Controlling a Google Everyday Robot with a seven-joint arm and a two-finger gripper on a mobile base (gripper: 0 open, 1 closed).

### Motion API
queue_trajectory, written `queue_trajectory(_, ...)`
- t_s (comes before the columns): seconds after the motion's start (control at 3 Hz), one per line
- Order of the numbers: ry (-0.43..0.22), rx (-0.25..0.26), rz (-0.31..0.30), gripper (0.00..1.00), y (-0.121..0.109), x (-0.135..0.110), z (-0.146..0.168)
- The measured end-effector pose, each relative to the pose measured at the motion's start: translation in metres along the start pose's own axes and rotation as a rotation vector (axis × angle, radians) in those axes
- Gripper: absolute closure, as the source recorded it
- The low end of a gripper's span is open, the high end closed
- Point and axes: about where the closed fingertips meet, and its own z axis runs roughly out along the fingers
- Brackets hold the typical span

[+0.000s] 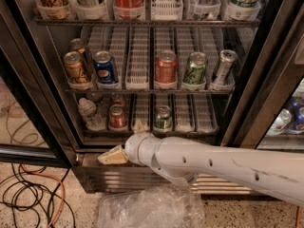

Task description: Pick coke can from bottom shelf of fridge

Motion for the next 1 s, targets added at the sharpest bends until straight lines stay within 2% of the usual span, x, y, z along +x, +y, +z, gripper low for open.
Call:
queue_trajectory(0.33, 0.014, 0.004, -0.02, 0.0, -0.02, 0.005, 0.014)
queue_trajectory(0.67, 0.014, 0.004, -0.02, 0.0, -0.02, 0.005, 0.014)
queue_trajectory(1.0, 0.011, -0.021, 0.002, 0.0, -0.029, 0.005, 0.038)
